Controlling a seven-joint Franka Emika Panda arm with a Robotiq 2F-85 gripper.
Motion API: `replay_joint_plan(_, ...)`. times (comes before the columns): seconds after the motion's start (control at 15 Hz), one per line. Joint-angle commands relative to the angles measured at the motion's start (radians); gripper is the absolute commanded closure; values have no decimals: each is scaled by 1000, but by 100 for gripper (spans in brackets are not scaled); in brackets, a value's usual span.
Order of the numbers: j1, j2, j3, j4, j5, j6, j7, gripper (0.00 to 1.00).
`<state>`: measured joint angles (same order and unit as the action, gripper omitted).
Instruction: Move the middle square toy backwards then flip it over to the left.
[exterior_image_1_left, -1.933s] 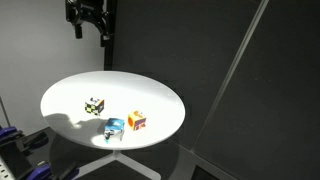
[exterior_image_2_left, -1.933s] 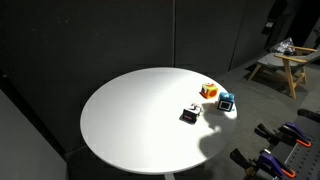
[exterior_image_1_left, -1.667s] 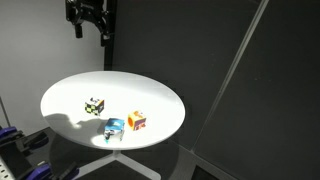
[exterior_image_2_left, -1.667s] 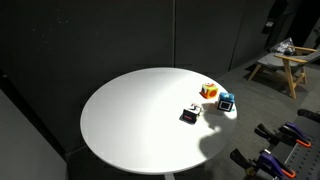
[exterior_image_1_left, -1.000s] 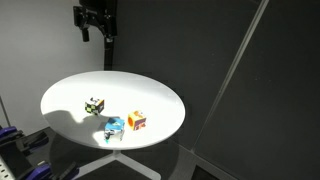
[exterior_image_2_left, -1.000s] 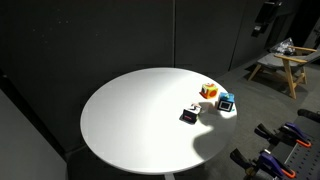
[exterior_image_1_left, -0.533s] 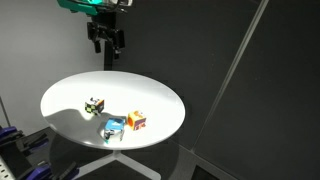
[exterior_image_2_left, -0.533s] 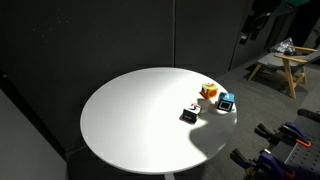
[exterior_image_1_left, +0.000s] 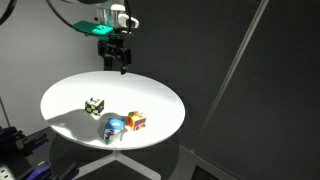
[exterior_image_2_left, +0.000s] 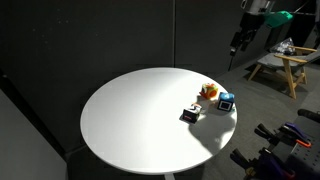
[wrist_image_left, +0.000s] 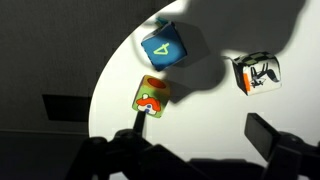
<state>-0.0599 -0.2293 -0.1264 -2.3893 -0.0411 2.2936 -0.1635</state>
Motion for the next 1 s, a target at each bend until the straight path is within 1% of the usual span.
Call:
replay_joint_plan(0.0,-11,47,1,-13,3,98,-6,0)
replay_joint_plan(0.07,-12,59,2,-16,-2,123,-4,0)
replay_joint_plan(0.13,-9,47,7,-8,2,80,-1,0)
replay_joint_plan(0.27,-9,67,8,-12,2,110,-1,0)
replay_joint_plan(0.8,-10,70,8,-12,2,113,-1,0)
replay_joint_plan(0.93,-5,99,6,-10,15,130,-20,0)
